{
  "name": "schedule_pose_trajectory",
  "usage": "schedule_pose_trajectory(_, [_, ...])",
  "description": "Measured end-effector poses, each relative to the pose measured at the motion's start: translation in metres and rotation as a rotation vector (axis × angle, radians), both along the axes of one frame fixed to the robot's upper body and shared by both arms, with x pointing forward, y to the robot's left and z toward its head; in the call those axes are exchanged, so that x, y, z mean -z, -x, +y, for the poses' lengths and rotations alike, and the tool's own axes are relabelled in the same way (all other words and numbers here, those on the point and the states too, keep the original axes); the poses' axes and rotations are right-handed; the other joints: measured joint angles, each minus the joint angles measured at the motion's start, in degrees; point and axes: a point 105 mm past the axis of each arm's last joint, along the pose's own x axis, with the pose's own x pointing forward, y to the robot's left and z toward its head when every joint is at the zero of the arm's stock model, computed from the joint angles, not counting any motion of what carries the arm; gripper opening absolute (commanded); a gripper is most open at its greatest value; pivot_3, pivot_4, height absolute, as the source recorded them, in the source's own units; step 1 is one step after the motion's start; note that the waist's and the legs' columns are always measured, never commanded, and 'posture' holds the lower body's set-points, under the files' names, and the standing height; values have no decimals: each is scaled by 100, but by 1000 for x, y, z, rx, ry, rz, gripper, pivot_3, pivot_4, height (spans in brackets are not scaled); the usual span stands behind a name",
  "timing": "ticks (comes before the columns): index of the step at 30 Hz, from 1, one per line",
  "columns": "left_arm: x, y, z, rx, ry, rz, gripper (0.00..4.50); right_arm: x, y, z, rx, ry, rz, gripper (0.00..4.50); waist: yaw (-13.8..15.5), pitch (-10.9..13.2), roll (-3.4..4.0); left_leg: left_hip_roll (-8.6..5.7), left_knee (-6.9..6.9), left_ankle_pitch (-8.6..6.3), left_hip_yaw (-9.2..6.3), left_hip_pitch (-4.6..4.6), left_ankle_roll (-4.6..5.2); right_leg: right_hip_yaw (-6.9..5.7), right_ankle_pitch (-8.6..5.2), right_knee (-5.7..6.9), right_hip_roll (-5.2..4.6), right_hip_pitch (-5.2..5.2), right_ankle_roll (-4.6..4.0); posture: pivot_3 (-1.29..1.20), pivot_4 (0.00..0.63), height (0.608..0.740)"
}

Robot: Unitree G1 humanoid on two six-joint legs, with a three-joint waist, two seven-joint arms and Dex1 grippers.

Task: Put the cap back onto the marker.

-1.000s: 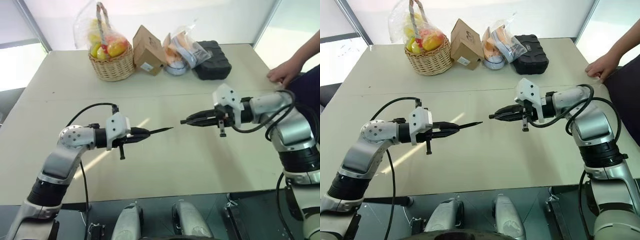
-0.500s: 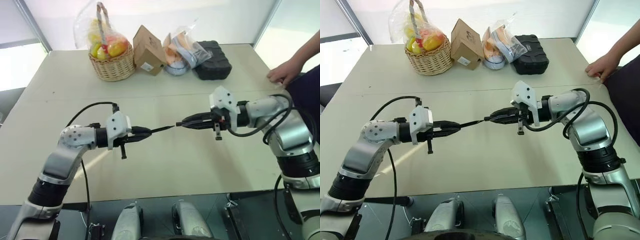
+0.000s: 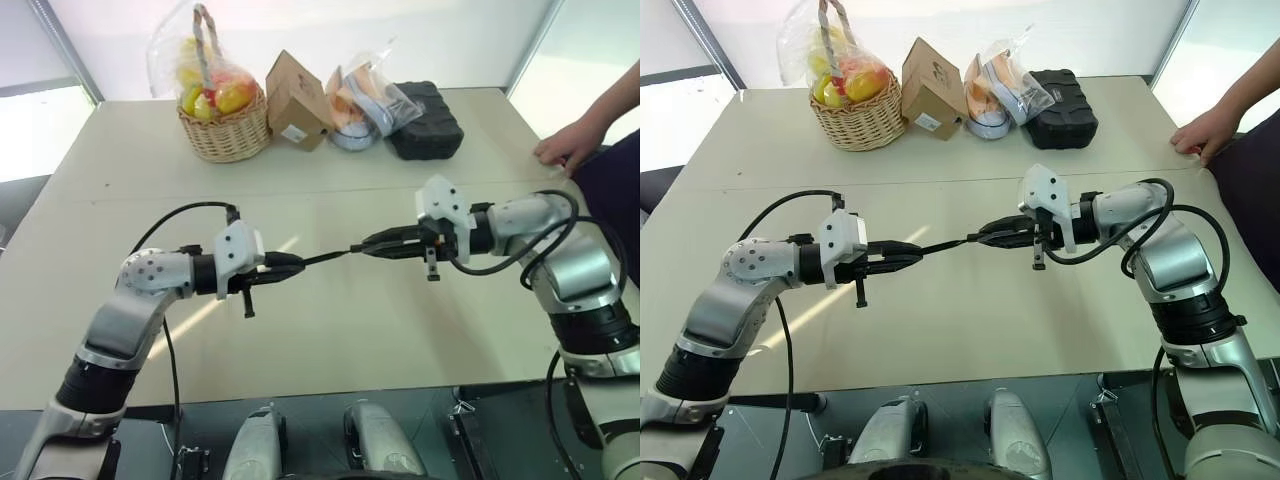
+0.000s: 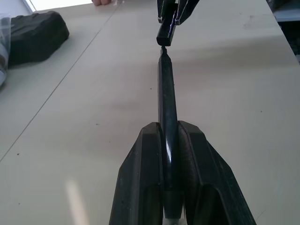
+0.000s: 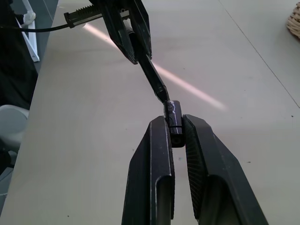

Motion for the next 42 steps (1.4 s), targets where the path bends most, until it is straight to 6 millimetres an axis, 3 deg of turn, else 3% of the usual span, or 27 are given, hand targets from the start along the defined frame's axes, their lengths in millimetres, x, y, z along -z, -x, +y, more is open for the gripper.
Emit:
schedule_pose_trajectory(36, [-1, 4, -1, 18, 15, -9, 0, 1, 7, 8, -28, -23, 46, 28, -3, 0, 0, 1, -1, 0, -1, 0, 0, 0, -1, -2, 0, 0, -1, 0, 150, 740])
schedule_pose_trajectory(42, [-9, 5, 4, 16, 75, 14, 0, -7, 7, 12, -42, -90, 35, 28, -2, 1, -1, 2, -1, 0, -2, 0, 0, 0, 0, -2, -1, 0, 0, 0, 150, 740])
